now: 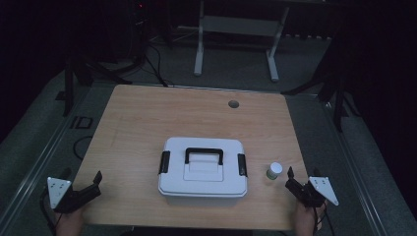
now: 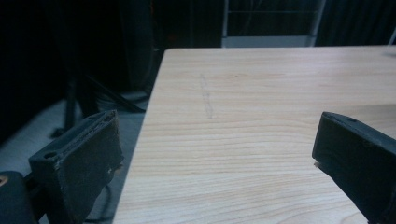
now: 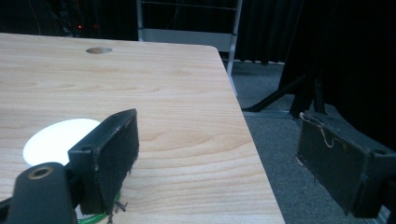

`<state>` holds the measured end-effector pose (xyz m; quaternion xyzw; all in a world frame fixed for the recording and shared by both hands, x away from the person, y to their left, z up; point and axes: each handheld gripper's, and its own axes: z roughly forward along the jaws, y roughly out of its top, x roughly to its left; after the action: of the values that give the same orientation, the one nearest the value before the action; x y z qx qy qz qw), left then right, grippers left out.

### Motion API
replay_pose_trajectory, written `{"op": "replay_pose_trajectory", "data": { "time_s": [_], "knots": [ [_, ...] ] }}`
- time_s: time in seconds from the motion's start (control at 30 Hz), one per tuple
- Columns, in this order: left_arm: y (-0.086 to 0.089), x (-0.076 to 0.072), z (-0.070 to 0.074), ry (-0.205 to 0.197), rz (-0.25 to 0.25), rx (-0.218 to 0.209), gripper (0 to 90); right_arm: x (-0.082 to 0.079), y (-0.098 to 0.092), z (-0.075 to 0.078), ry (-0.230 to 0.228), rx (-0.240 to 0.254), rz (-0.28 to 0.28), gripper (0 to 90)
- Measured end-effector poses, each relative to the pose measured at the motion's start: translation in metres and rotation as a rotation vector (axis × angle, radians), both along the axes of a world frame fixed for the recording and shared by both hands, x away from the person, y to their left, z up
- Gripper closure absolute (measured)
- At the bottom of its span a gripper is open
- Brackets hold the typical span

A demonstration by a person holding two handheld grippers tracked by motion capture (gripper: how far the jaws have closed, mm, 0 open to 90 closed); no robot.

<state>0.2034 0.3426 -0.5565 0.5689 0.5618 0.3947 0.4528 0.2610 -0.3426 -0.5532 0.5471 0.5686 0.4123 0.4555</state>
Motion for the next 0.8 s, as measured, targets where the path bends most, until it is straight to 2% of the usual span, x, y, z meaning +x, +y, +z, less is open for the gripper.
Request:
{"op": "replay_pose_trajectory", "data": {
  "time_s": [0.07, 0.1, 0.13, 0.17, 0.2, 0.23, 0.33, 0.37, 0.43, 0.53, 0.63, 0.77, 0.8],
  "knots": [
    [0.007, 0.002, 0.002, 0.070, -0.048, -0.059, 1.1, -0.001, -0.001, 0.000, -0.005, 0.013, 0.006, 12.7],
    [0.010, 0.002, 0.003, 0.097, -0.068, -0.071, 1.0, -0.001, -0.002, 0.000, -0.004, 0.019, 0.012, 13.0],
    [0.013, 0.003, 0.004, 0.134, -0.101, -0.083, 1.0, -0.001, -0.002, 0.000, -0.002, 0.019, 0.015, 13.3],
    [0.013, 0.003, 0.004, 0.134, -0.101, -0.083, 1.0, -0.001, -0.002, 0.000, -0.002, 0.019, 0.015, 13.3],
    [0.018, 0.004, 0.003, 0.202, -0.145, -0.079, 1.0, 0.000, -0.001, 0.000, 0.000, 0.018, 0.025, 13.3],
    [0.020, 0.004, 0.001, 0.232, -0.181, -0.084, 1.0, 0.000, -0.001, 0.000, 0.000, 0.017, 0.032, 13.5],
    [0.026, 0.004, -0.002, 0.290, -0.285, -0.108, 1.1, 0.001, 0.000, 0.000, 0.014, 0.016, 0.057, 13.5],
    [0.027, 0.003, -0.002, 0.298, -0.304, -0.115, 1.1, 0.001, 0.000, 0.000, 0.015, 0.015, 0.063, 13.5],
    [0.029, 0.004, -0.002, 0.321, -0.372, -0.130, 1.0, 0.001, 0.000, 0.000, 0.012, 0.016, 0.073, 13.5],
    [0.028, 0.007, 0.000, 0.380, -0.459, -0.098, 1.0, 0.001, 0.000, 0.000, 0.013, 0.022, 0.079, 13.5],
    [0.024, 0.009, 0.005, 0.443, -0.525, -0.032, 1.0, 0.000, 0.000, 0.000, 0.014, 0.025, 0.083, 13.5],
    [0.020, 0.011, 0.013, 0.511, -0.572, 0.070, 1.1, 0.001, -0.001, 0.000, 0.017, 0.034, 0.090, 13.5],
    [0.020, 0.011, 0.015, 0.531, -0.589, 0.082, 1.1, 0.001, -0.001, 0.000, 0.016, 0.035, 0.092, 13.5]
  ]
}}
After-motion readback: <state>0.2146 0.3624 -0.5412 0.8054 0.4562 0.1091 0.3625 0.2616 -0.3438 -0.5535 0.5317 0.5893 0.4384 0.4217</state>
